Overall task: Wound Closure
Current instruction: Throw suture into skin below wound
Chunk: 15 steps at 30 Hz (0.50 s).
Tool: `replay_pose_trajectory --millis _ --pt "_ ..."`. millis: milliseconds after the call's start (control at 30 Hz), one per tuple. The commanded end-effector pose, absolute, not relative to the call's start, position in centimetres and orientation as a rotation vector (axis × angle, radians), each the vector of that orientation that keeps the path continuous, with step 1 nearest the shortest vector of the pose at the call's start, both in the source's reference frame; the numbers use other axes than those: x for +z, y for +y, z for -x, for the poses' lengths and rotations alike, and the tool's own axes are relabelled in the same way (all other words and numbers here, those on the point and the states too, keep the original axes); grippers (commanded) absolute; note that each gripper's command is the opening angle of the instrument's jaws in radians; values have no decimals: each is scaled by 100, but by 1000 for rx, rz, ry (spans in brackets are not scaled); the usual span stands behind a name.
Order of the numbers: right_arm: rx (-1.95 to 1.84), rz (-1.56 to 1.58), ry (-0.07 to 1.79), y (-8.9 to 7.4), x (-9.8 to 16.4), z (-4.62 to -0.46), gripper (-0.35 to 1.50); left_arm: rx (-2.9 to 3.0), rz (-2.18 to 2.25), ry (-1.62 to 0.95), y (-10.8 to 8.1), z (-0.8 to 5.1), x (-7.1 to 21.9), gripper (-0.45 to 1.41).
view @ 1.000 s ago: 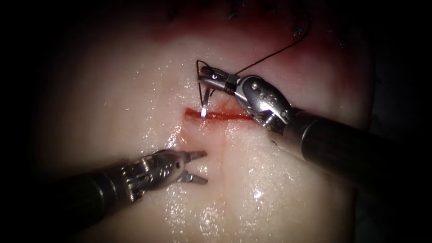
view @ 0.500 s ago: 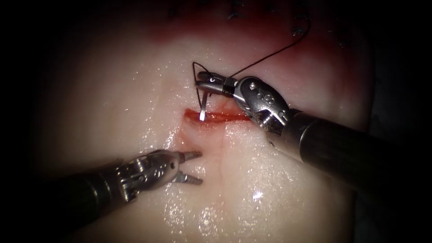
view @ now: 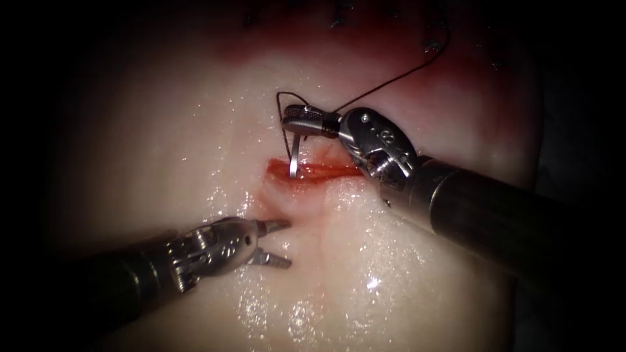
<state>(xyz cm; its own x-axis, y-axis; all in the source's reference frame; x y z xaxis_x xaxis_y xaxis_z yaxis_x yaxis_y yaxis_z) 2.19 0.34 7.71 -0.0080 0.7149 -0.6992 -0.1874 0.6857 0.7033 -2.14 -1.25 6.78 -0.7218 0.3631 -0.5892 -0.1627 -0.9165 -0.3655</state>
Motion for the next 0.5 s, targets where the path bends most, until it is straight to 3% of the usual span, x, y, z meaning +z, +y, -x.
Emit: replay_pose_trajectory --millis 33,500 --pt "753 -482 1405 33 777 -227 -35 2642 995 -419 -122 220 684 60" --pt "843 -657 1348 20 773 -234 -35 2641 995 -422 -120 221 683 60"
